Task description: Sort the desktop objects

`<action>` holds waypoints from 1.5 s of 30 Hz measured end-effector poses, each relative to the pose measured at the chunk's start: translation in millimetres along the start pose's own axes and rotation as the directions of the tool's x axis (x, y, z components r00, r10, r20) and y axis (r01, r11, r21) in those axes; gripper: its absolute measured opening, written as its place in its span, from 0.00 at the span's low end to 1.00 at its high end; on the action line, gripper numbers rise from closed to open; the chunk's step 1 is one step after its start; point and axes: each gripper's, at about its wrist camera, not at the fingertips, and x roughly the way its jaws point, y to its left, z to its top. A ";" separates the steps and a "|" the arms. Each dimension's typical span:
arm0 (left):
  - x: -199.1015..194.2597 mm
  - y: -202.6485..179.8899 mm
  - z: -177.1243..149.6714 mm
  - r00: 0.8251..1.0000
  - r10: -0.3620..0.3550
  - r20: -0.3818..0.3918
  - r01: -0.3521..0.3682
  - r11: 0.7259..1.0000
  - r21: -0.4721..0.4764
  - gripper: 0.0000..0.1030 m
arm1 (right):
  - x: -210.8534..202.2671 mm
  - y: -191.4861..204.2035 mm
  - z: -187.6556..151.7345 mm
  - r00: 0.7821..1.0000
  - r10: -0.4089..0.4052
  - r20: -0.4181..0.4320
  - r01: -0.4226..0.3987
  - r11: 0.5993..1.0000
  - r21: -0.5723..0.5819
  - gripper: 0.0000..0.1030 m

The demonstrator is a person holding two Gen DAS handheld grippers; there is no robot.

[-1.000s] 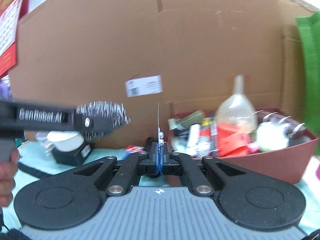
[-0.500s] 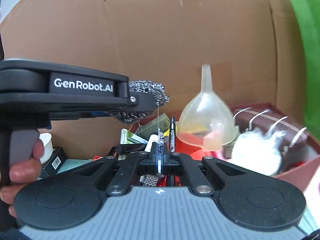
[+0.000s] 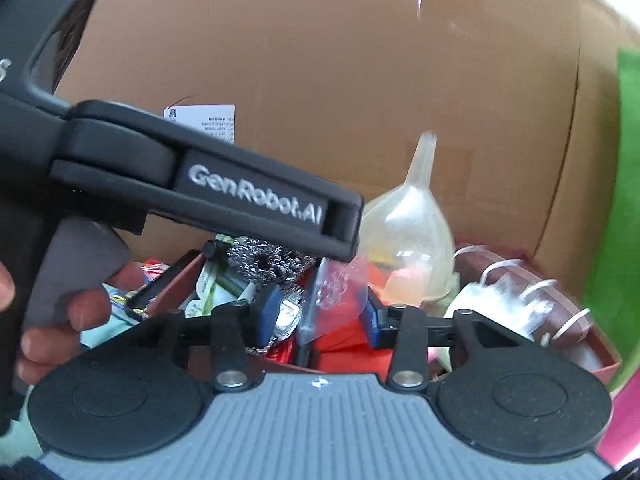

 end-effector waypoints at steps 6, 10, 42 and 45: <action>-22.5 1.0 -1.5 0.999 0.026 0.024 -0.025 0.999 -0.044 0.96 | -13.6 1.4 -2.3 0.999 -0.052 0.009 0.051 0.998 0.023 0.58; -44.0 1.7 -3.5 0.996 0.079 0.048 -0.075 0.994 -0.081 0.98 | -29.7 1.8 -5.5 0.990 -0.133 0.048 0.130 0.989 0.066 0.85; -140.9 -57.0 -80.5 0.979 0.202 -0.020 -0.200 0.977 0.069 1.00 | -138.6 13.3 -45.9 0.930 -0.314 -0.190 0.333 0.939 0.082 0.98; -145.9 -59.4 -81.6 0.978 0.207 -0.009 -0.205 0.975 0.082 1.00 | -143.4 16.0 -46.0 0.930 -0.315 -0.188 0.335 0.938 0.085 0.98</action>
